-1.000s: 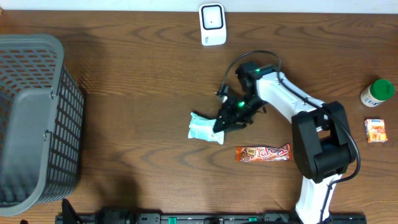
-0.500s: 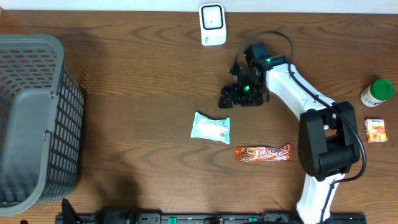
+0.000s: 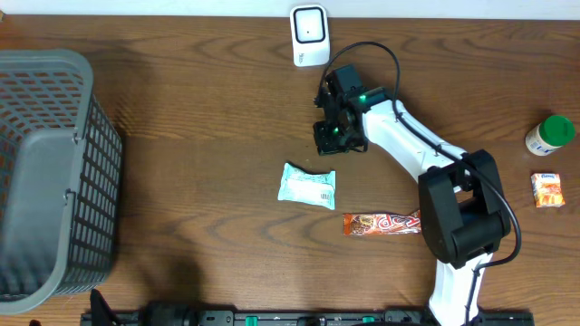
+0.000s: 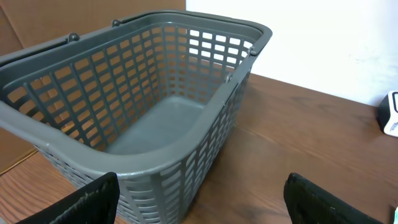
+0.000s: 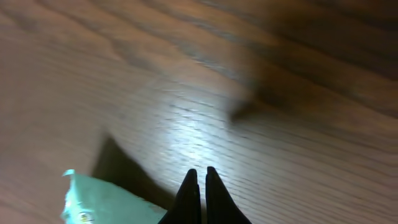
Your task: Scan the item barcode
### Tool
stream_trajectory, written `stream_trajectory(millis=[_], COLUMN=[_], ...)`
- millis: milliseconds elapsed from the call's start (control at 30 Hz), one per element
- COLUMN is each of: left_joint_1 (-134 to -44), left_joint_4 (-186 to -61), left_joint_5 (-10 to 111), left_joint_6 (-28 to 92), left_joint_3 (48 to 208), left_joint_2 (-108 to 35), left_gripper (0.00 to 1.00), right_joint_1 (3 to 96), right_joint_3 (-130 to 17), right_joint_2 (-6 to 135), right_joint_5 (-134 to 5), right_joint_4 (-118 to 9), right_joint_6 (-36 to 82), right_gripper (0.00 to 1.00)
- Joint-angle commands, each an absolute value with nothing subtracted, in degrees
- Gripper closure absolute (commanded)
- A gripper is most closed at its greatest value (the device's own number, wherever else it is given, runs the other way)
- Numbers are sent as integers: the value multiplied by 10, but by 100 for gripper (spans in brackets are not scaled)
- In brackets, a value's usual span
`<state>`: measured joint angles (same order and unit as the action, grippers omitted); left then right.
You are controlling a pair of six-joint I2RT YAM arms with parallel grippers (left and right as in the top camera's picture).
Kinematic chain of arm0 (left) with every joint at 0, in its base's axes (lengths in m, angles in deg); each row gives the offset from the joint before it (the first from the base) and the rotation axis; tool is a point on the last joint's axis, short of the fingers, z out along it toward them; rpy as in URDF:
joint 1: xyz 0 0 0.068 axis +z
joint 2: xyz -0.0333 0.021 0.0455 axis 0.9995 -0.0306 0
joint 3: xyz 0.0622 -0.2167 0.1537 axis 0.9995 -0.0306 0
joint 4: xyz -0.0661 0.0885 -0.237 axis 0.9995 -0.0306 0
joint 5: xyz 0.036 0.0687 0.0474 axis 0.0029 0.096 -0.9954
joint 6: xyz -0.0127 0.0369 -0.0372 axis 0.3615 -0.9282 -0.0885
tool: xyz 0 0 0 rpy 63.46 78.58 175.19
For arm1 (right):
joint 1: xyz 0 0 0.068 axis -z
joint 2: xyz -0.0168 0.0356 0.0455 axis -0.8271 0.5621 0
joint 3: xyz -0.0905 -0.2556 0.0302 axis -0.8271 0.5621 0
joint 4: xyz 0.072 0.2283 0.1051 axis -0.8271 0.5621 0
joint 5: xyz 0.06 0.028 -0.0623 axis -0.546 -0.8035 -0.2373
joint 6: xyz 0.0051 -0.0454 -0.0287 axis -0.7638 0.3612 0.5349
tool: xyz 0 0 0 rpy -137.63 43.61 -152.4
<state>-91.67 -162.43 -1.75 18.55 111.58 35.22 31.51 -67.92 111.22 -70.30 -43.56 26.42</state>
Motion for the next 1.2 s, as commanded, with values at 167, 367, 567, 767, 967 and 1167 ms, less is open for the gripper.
stream_trajectory(millis=[167,367,567,767,967,1167], left_joint_1=[-914,-914,-914,-914,-914,-914], left_joint_4=[-1625,-1626,-1626,-1626,-1626,-1626], left_joint_5=[-17,-17,-17,-17,-17,-17], left_joint_6=[187,187,187,187,187,187], left_joint_3=[1117,1117,1117,1117,1117,1117], left_joint_2=[351,351,351,351,351,351], left_gripper=[16,15,16,15,15,15], right_joint_1=[310,302,289,281,270,247], right_joint_3=[-669,-649,-622,-615,-615,-615], right_joint_2=[1119,1120,1120,1120,1119,1119], right_joint_5=[-676,-676,-680,-680,-741,-837], right_joint_4=[-405,-404,-402,-340,-214,-169], right_joint_6=[248,256,262,244,222,256], right_gripper=[99,99,99,99,99,99])
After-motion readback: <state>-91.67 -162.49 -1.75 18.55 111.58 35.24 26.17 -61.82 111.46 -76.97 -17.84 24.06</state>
